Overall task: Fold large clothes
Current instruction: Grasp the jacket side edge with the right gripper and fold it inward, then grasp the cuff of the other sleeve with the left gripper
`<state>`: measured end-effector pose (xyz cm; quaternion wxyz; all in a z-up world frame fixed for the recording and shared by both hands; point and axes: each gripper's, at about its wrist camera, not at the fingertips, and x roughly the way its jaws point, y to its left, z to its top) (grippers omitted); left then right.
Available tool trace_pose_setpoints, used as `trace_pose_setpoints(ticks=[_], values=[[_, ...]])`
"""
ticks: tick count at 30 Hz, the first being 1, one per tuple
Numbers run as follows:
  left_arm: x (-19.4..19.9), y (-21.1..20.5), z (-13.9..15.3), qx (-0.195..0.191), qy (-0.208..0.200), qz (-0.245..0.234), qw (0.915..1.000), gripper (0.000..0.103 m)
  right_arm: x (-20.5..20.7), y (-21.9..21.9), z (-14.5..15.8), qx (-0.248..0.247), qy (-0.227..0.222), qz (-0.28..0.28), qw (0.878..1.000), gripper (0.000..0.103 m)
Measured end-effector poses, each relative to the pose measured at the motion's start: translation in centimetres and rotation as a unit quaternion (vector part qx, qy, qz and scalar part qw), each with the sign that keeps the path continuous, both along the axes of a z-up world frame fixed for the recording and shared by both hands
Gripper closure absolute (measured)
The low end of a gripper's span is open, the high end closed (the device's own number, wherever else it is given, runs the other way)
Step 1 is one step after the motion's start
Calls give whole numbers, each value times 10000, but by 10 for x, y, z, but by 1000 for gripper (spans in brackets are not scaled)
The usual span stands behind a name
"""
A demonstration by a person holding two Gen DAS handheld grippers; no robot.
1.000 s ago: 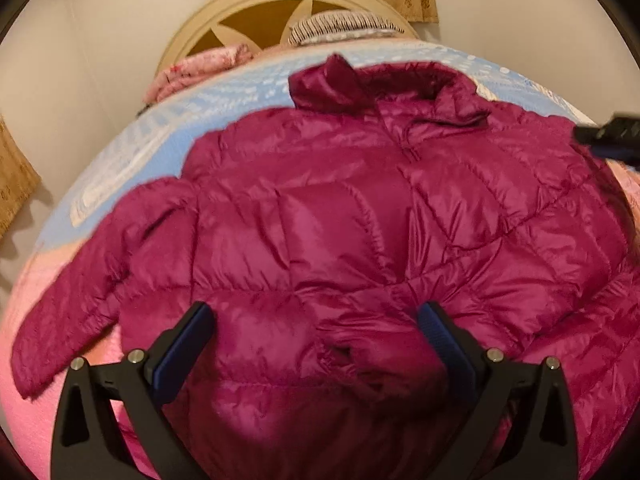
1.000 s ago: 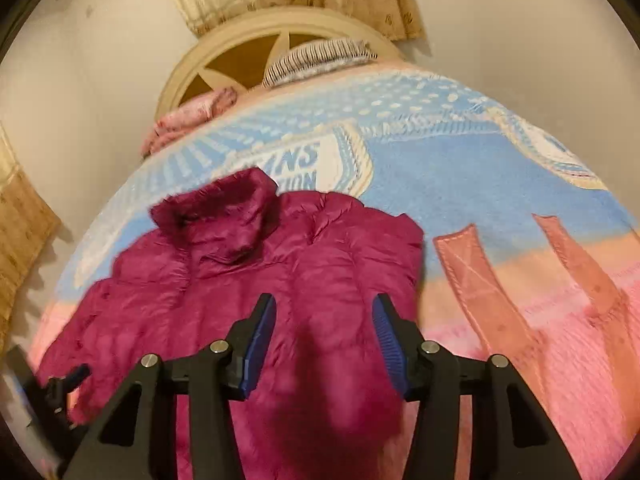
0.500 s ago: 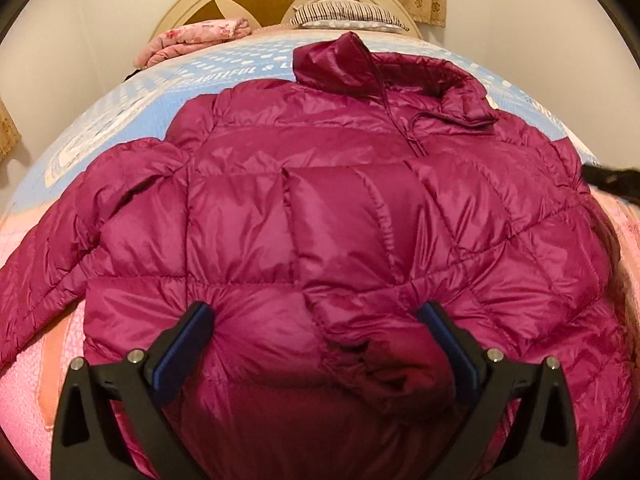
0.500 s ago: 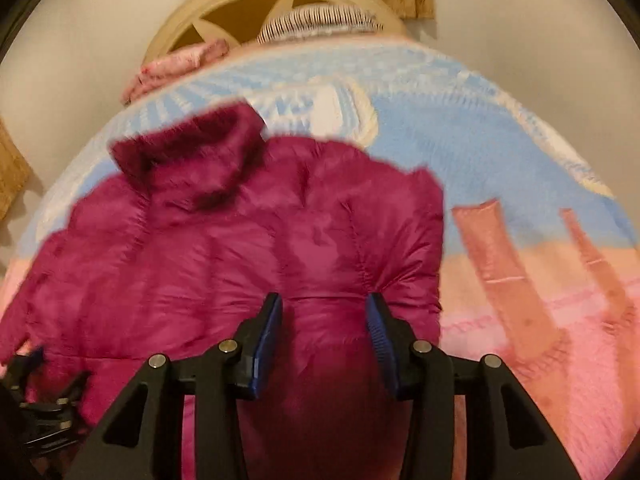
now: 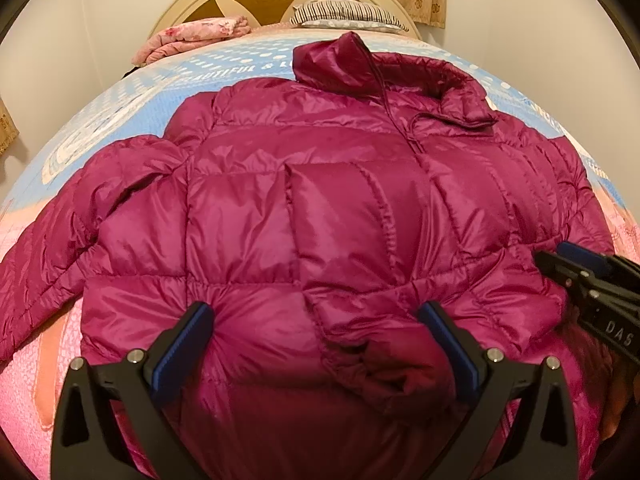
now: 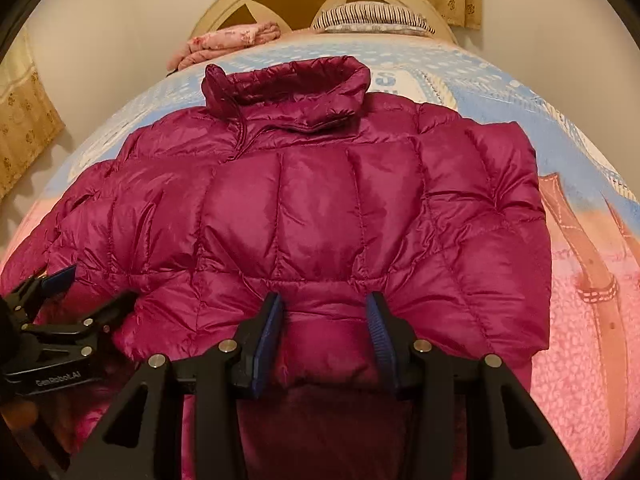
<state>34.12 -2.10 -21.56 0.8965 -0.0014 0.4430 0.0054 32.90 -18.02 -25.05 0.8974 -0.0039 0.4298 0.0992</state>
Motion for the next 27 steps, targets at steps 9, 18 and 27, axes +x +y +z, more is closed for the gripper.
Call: trace_pose_setpoints(ticks=[9,18,27], values=[[-25,25,19,-435,-133,-10,9990,0,-1,4,-2,-149,-73,45,9999,56],[-86,128,64,62,-870,835,9927,0,-4,5,-1,-181,-132,38,9997,56],[-131,292,55,313,-748,2700,9594,0,-5,4,0,-153,-156,44,9998,56]])
